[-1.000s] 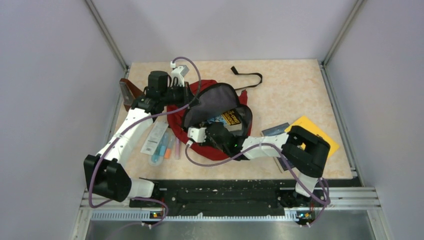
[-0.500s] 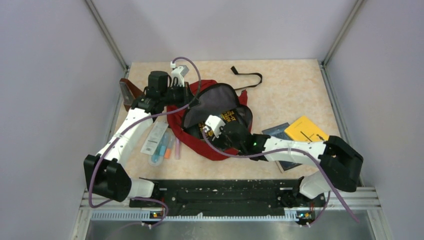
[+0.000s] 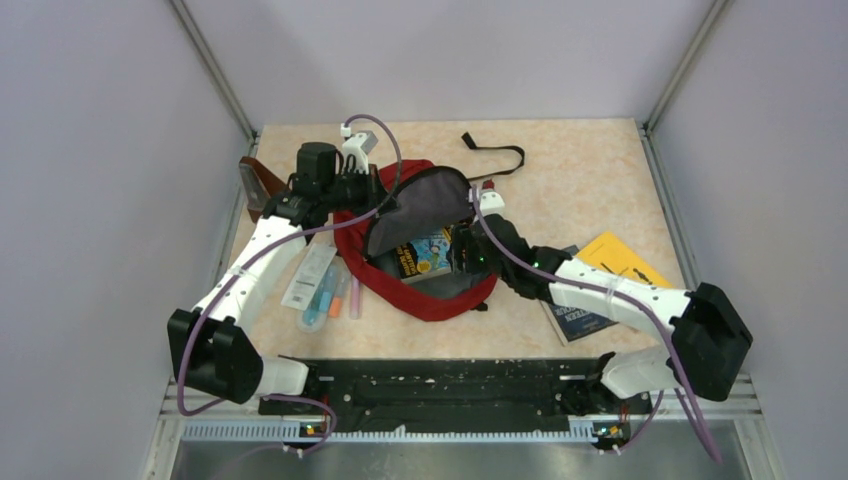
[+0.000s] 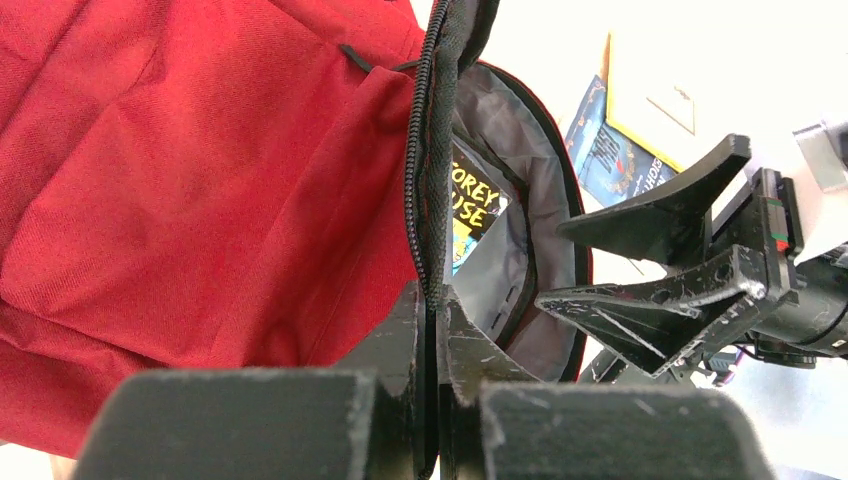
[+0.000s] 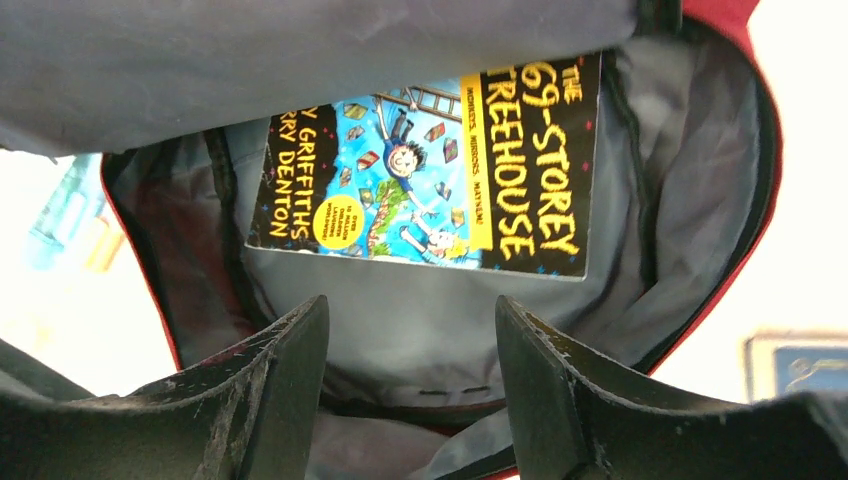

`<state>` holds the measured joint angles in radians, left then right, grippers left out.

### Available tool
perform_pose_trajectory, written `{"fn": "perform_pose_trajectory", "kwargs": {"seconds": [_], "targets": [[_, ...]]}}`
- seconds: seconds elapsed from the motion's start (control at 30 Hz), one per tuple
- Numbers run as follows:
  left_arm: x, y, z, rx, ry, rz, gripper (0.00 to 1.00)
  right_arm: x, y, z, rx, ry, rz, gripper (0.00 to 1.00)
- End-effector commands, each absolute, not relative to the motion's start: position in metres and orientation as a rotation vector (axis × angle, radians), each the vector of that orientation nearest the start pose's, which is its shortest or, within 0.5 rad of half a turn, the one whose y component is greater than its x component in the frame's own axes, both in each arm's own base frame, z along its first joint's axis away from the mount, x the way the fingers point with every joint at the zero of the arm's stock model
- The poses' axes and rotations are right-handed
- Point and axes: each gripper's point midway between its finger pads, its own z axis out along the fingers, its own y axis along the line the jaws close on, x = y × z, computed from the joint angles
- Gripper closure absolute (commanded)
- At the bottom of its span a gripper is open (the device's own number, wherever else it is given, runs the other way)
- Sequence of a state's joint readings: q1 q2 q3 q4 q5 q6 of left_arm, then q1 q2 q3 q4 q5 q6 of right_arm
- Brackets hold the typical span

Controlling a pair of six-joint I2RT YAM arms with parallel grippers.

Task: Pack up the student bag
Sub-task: Place the book in the student bag.

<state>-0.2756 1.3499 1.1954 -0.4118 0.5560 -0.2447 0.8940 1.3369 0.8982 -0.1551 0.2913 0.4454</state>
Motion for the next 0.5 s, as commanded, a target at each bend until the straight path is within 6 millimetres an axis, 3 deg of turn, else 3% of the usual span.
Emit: {"fn": "perform_pose_trajectory", "kwargs": {"seconds": [0.0,0.23,0.47], "targets": [[0.340,-0.202,0.261,0.390,2.075,-0.891,1.00,0.271,0.289,0.149,0.018,2.229,0.571,0.39],[0.339,-0.203,0.261,0.391,2.075,-0.905,1.00,0.276,0.290,0.115,0.132,2.291,0.513,0.38],[0.339,-0.203,0.263,0.390,2.071,-0.899,1.00,0.283,0.285,0.093,0.162,2.310,0.431,0.33]]}}
